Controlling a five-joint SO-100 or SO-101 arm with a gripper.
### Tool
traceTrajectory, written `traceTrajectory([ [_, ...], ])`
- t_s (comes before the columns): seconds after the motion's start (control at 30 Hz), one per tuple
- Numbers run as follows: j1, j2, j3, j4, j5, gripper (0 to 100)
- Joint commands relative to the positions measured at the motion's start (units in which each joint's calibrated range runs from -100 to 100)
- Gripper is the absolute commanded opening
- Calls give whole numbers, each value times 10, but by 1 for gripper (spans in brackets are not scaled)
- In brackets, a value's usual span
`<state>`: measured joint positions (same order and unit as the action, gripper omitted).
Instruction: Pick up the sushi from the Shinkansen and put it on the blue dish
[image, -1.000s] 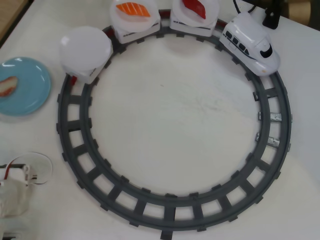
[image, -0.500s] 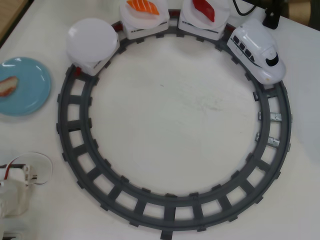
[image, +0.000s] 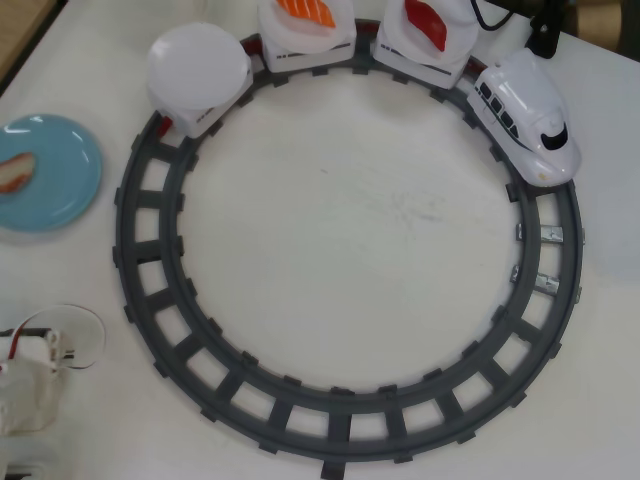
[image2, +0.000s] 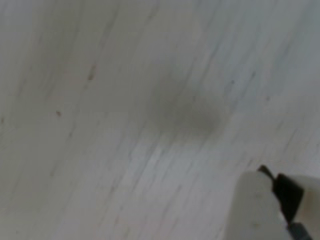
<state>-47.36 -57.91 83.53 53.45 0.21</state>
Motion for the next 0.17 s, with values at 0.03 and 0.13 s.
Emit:
traceTrajectory([
  [0.03, 0, -4, -2, -8, -4, 3],
  [0.13, 0, -4, -2, -8, -4, 3],
])
